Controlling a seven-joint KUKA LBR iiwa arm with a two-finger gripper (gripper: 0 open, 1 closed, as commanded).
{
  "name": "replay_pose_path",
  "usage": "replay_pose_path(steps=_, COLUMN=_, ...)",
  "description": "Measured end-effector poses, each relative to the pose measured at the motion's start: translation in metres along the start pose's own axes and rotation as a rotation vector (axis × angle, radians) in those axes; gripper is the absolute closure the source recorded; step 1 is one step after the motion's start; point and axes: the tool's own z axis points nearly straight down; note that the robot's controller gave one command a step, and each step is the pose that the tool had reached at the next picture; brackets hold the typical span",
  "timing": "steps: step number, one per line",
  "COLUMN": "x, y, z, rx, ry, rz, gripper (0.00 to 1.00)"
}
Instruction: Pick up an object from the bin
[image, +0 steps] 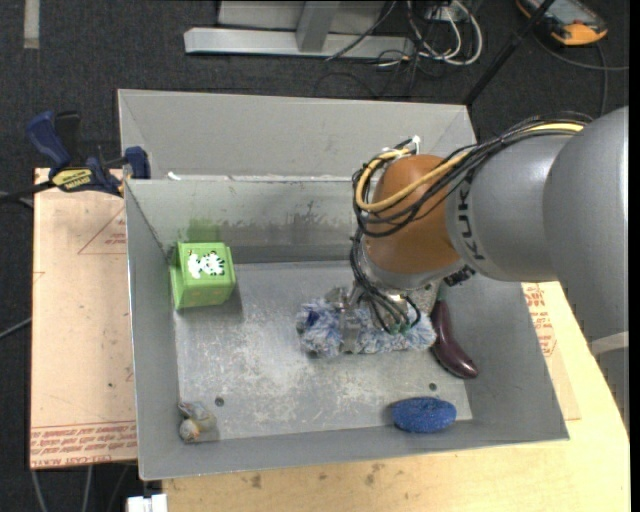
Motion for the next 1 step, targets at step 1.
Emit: replay_pose_path(steps=1, x=-0.0065, y=-0.0154, z=-0.2, rx=0.001, ry=-0.006, rz=0.004, gripper=1.0)
